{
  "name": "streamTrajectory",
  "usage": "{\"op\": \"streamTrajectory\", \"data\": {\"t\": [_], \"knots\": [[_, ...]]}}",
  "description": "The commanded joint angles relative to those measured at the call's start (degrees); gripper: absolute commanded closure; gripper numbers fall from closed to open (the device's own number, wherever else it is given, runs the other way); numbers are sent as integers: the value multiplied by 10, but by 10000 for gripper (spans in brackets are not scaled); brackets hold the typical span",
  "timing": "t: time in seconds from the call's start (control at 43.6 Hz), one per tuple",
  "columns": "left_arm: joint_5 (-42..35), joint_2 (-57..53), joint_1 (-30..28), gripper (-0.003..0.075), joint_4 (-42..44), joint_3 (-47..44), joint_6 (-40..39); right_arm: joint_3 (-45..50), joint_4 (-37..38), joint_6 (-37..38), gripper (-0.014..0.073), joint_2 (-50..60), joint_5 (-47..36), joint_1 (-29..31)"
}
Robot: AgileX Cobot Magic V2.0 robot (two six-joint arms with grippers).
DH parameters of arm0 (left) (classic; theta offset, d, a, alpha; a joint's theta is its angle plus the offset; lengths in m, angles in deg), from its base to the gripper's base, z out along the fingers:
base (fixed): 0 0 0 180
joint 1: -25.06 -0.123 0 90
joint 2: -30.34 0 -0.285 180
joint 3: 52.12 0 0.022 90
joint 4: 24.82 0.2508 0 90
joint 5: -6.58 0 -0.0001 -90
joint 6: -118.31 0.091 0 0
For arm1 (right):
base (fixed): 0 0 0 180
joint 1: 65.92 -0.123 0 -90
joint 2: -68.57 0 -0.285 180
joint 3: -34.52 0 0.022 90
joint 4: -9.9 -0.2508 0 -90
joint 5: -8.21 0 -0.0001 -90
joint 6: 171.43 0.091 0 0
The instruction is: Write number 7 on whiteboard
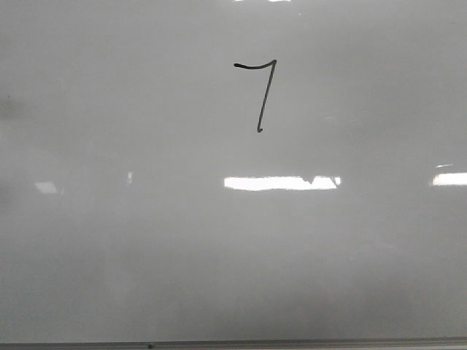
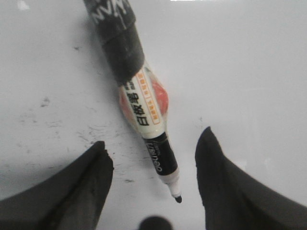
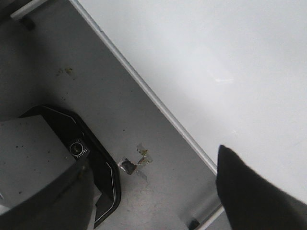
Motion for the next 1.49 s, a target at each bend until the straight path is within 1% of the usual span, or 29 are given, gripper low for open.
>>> {"op": "streamTrajectory", "data": {"t": [0.0,0.069,0.138,0.184,0.275,0.436,0.551,0.643,0.781,0.964,0.987,1.056,1.148,1.263,1.354,1.377,1.469], "knots": [[5,-57,0,332,4,20,-6,-20,28,69,72,43,-15,5],[75,-93,5,332,4,36,-3,-20,50,125,71,70,-12,5],[155,-126,18,332,4,63,12,-20,69,161,71,95,-5,5],[208,-147,34,332,4,84,20,-20,77,177,71,110,1,5],[284,-181,73,332,3,114,20,-19,84,201,71,136,12,5],[355,-238,168,332,0,131,20,-3,84,233,71,180,15,5],[416,-276,241,332,0,131,20,22,85,238,71,207,16,5],[469,-305,285,332,-1,131,20,40,87,238,71,226,15,5],[532,-352,323,332,-5,130,20,52,87,238,71,245,15,5],[529,-386,335,335,-28,130,20,53,87,238,85,247,14,5],[529,-389,335,337,-28,130,20,53,87,238,99,247,14,5],[529,-388,335,370,-28,130,20,53,87,238,193,247,13,5],[529,-388,335,486,-28,130,32,53,87,238,401,247,13,5],[529,-388,335,631,-28,130,34,53,87,238,603,247,13,5],[527,-388,335,716,-28,130,34,53,87,238,710,247,14,5],[525,-388,335,738,-28,130,34,53,87,238,717,247,16,5],[520,-388,335,741,-28,130,34,53,87,238,712,247,16,5]]}}
